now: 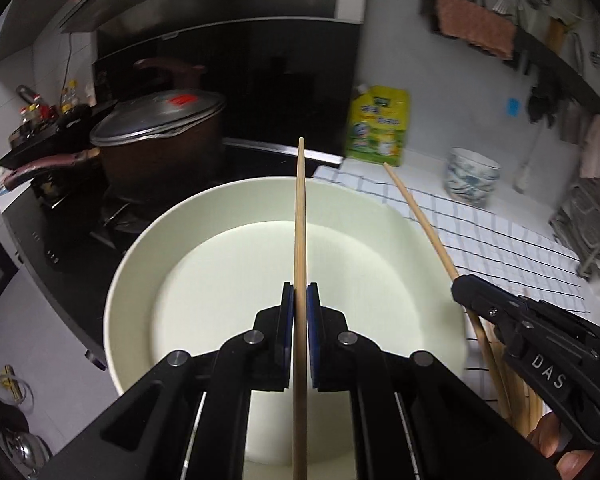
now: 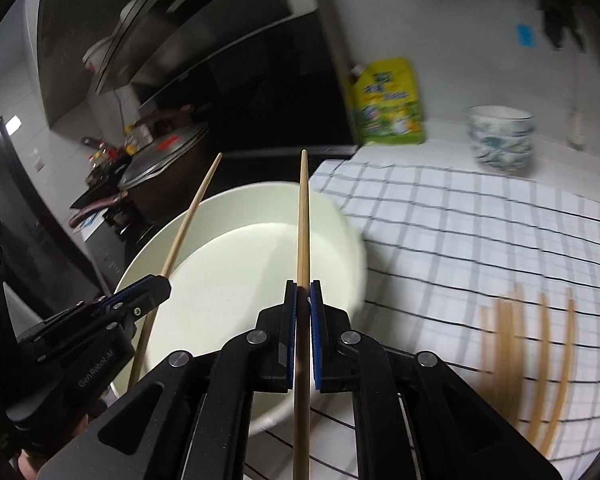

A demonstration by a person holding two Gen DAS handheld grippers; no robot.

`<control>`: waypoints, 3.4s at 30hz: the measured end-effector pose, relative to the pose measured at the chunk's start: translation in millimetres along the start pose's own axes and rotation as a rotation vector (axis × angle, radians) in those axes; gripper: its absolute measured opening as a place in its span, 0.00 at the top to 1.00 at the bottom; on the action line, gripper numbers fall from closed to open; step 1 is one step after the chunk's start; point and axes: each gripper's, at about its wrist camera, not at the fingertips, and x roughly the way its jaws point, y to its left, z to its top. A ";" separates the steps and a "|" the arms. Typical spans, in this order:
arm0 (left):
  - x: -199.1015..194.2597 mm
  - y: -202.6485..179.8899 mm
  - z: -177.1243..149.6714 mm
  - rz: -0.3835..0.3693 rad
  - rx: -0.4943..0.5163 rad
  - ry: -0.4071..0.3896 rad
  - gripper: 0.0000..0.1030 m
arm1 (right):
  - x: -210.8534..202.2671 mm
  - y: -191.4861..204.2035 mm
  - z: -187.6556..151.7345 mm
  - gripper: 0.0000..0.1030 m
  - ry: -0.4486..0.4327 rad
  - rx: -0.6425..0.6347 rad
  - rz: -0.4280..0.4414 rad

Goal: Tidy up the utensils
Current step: 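Lift both held chopsticks and carry them over the cream basin, then open both tools to drop the chopsticks into the basin, then move both open tools back over the row of chopsticks, then close the left tool on a chopstick while the right tool grasps another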

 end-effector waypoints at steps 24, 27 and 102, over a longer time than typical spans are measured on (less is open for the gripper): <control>12.6 50.9 -8.2 0.067 -0.097 0.014 0.31 | 27.0 16.1 -3.5 0.81 0.035 -0.041 -0.060; 3.7 54.1 -11.5 0.083 -0.107 0.002 0.30 | 19.4 16.9 -6.7 0.81 0.030 -0.045 -0.070; -12.6 -166.0 -102.7 -0.120 0.152 0.120 0.11 | -89.3 -190.1 -129.6 0.61 0.110 0.157 -0.391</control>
